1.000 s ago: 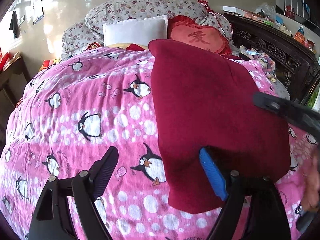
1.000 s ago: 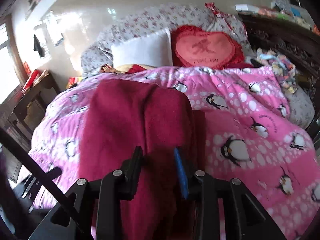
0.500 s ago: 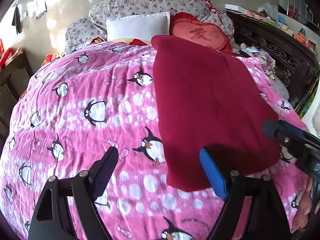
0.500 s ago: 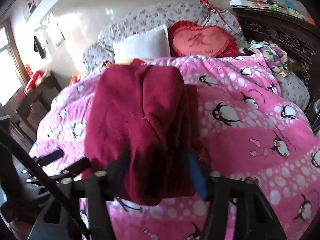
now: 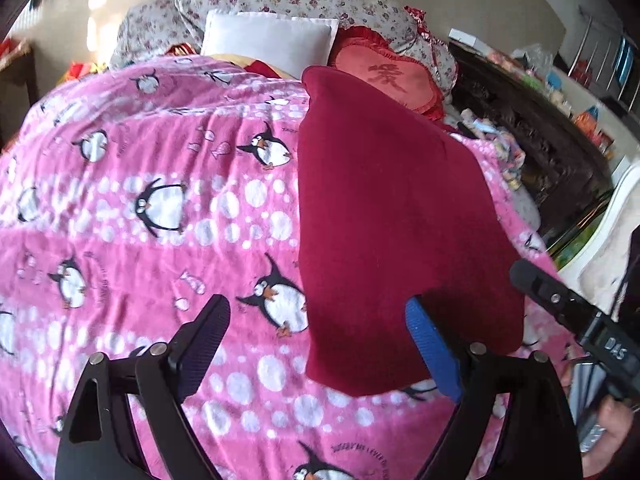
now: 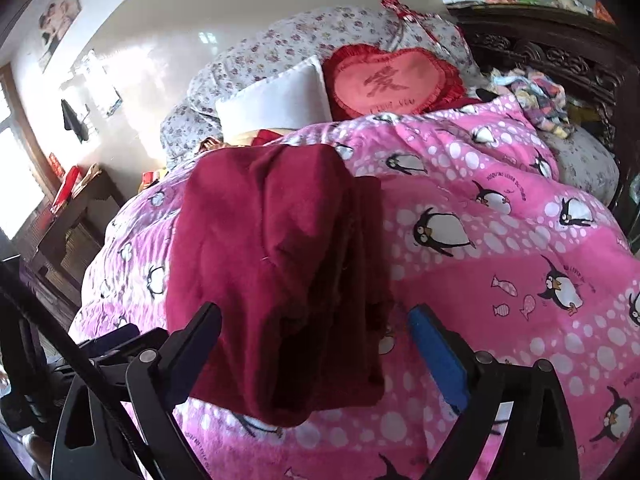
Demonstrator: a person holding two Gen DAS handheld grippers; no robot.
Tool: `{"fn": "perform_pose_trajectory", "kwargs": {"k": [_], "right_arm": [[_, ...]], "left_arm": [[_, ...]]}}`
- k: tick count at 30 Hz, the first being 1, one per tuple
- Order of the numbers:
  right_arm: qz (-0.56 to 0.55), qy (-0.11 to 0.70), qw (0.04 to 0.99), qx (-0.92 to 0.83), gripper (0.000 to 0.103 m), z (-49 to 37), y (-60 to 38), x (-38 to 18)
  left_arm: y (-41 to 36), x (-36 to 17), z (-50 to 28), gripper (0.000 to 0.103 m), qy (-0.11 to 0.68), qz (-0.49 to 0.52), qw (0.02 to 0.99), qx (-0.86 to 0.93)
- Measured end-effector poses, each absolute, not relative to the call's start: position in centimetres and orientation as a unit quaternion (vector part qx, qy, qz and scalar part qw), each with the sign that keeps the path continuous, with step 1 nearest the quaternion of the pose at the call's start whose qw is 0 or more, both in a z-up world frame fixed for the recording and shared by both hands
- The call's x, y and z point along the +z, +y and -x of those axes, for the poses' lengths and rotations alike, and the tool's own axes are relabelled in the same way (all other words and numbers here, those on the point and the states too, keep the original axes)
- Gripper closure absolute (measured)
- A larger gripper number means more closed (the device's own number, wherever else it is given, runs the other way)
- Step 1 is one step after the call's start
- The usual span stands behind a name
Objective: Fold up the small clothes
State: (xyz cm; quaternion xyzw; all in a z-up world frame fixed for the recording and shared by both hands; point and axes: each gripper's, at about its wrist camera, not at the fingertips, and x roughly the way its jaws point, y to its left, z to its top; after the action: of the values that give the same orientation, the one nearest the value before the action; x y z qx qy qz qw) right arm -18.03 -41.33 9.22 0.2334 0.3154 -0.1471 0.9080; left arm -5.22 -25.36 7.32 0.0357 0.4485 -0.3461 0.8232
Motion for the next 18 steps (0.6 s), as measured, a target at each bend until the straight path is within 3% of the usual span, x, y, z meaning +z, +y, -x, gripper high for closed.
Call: {"fn": "perform_pose_trajectory", "kwargs": {"k": [6, 11, 18], "right_arm": [[-0.255, 0.316, 0.902, -0.144, 0.002, 16.9, -43.5, 8.3], [-0.271, 0.328, 0.896, -0.124, 0.000, 15.2, -45.0, 6.8], [-0.268, 0.323, 0.901, -0.112, 0.000, 13.8, -45.9, 5.8]], "left_arm": [[-26.4, 6.3, 3.5, 0.011, 0.463, -0.008, 0.804, -0.372], [-27.4, 5.3, 2.5, 0.002, 0.471, 0.016, 0.792, -0.389], [-29.1, 4.7, 1.4, 0.000, 0.472, 0.011, 0.785, -0.402]]}}
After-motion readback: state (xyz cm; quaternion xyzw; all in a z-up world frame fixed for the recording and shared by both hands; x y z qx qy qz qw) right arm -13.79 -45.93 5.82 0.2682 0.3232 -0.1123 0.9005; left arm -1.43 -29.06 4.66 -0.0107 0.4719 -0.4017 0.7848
